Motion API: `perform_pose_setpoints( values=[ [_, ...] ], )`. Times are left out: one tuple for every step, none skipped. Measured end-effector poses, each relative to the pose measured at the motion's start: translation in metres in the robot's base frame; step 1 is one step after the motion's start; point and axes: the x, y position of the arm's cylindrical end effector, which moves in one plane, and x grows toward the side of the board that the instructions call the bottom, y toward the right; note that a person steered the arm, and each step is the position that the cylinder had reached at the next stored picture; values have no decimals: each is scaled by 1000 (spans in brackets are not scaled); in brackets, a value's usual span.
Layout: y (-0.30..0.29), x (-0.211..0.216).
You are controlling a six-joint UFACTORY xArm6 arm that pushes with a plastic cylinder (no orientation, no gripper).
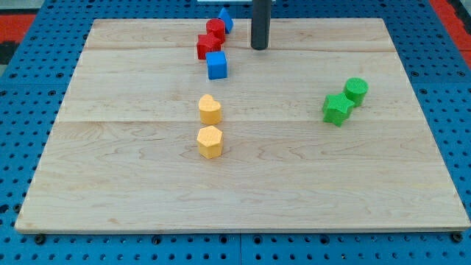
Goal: Separate the red circle and blue triangle
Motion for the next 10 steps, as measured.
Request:
perform_pose_setpoints(
  values=[
    [0, -29],
    [0, -45],
    [-22, -45],
    [-44, -44],
    [-47, -44],
    [-61, -40],
    [-74, -39],
    [-80, -39],
    [-93, -39],
    [-112, -36]
  ],
)
